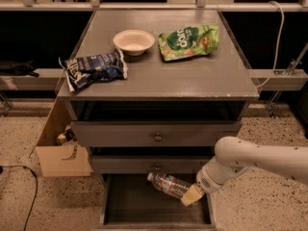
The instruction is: Place water bottle into bottom drawer
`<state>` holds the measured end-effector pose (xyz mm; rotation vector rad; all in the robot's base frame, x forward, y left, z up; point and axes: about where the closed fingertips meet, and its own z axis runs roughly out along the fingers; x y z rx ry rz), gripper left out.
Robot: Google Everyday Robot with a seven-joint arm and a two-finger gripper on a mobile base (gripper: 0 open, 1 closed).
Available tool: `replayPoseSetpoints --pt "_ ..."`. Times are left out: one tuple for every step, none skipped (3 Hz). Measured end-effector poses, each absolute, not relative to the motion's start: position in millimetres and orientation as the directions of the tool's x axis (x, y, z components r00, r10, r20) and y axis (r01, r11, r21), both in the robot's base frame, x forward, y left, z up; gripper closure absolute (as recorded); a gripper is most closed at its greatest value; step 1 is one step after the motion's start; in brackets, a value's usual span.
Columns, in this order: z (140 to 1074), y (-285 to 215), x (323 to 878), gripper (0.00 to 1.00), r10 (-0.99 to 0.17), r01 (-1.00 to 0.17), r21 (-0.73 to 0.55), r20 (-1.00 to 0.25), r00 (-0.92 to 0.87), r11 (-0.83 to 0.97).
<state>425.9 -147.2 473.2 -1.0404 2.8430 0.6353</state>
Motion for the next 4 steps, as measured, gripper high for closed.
replayPoseSetpoints --pt "473.2 -147.2 425.9 1.00 -0.608 -0.628 0.361 -0.182 -0.773 0.690" --pt "467.7 -151.8 426.4 1.00 -0.508 -0.570 0.371 -0.259 -0.821 0.733" --pt "457.5 -160.9 439.9 1.00 -0.355 -0.473 0.387 -0.340 -0.871 0.792" --pt "456.8 -161.9 444.6 1.00 -0.344 -0.470 0.378 -0.354 -0.870 0.798"
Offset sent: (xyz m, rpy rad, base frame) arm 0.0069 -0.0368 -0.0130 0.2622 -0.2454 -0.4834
